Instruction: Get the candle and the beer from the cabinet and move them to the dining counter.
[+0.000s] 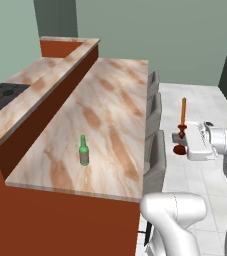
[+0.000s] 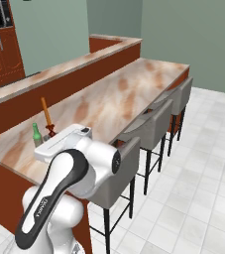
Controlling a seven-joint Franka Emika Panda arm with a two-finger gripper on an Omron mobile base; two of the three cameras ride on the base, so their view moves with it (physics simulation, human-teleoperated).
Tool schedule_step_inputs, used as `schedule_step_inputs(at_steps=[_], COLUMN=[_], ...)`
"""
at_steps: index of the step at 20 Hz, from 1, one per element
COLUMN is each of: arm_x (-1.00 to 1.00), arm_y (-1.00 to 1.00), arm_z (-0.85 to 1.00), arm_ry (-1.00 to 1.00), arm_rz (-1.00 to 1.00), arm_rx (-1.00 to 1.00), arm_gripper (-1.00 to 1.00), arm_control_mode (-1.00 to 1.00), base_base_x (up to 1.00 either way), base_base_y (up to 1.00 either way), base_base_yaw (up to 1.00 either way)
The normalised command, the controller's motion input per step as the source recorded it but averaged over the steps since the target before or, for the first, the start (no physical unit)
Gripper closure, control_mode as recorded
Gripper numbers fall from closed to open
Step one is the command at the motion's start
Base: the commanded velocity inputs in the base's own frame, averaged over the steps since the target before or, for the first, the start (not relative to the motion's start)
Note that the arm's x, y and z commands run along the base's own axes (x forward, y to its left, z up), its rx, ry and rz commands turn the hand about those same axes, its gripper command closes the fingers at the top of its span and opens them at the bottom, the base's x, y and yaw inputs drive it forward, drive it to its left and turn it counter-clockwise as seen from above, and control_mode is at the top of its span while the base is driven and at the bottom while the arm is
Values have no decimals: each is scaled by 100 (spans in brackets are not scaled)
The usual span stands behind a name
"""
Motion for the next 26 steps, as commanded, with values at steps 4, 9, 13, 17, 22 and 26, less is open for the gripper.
schedule_step_inputs(at_steps=[4, 9, 13, 17, 22, 26], arm_x=[9, 10, 11, 12, 14, 15], arm_y=[26, 25, 25, 22, 19, 20], arm_z=[-35, -37, -39, -35, -27, -24], arm_ry=[0, 0, 0, 0, 0, 0], arm_rz=[0, 0, 0, 0, 0, 0], arm_rx=[0, 0, 1, 5, 9, 8], arm_gripper=[100, 100, 100, 100, 100, 100], arm_control_mode=[-100, -100, -100, -100, -100, -100], base_base_x=[0, 0, 0, 0, 0, 0], base_base_y=[0, 0, 0, 0, 0, 0], base_base_yaw=[0, 0, 0, 0, 0, 0])
